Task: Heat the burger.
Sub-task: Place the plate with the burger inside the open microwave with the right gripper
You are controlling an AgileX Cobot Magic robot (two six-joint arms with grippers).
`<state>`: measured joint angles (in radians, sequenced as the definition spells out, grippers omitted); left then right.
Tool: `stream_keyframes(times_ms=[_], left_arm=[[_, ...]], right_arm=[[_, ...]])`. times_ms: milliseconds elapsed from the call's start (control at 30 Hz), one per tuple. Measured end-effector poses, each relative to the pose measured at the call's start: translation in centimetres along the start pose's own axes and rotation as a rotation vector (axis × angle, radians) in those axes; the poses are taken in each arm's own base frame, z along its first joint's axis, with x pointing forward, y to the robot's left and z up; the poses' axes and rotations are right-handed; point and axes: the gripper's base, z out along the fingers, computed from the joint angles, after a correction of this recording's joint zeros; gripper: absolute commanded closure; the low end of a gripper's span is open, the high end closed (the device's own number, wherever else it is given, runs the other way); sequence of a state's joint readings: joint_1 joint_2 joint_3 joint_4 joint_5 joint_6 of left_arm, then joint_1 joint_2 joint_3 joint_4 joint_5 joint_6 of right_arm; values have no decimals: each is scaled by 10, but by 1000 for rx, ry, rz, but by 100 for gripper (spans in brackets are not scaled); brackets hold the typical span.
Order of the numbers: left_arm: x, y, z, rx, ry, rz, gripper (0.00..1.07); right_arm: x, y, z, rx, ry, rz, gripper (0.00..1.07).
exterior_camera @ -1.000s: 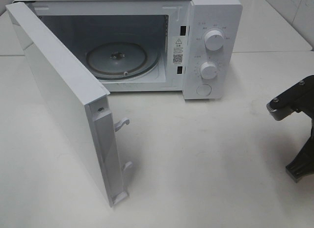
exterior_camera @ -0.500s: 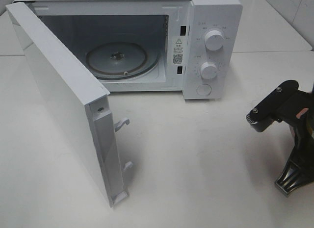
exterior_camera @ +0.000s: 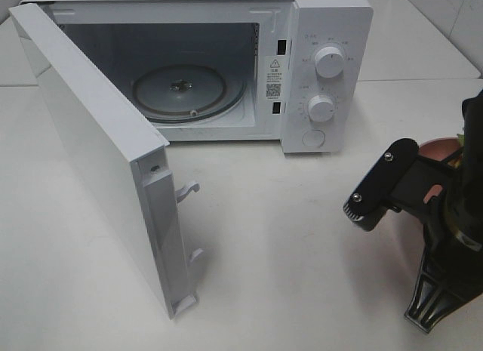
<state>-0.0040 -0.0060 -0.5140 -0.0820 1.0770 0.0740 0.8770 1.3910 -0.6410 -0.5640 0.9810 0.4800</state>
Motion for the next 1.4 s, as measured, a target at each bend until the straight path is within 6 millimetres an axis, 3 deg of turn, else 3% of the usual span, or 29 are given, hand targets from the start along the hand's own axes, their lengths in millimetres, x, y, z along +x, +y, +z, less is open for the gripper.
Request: stream_keyframes(times_ms=[600,1400], left_arm=[[0,0,0,0,0,0,7],[0,0,0,0,0,0,7]], right_arm=[[0,25,-15,30,-86,-249,107],[-11,28,-17,58,-203,-521,107]])
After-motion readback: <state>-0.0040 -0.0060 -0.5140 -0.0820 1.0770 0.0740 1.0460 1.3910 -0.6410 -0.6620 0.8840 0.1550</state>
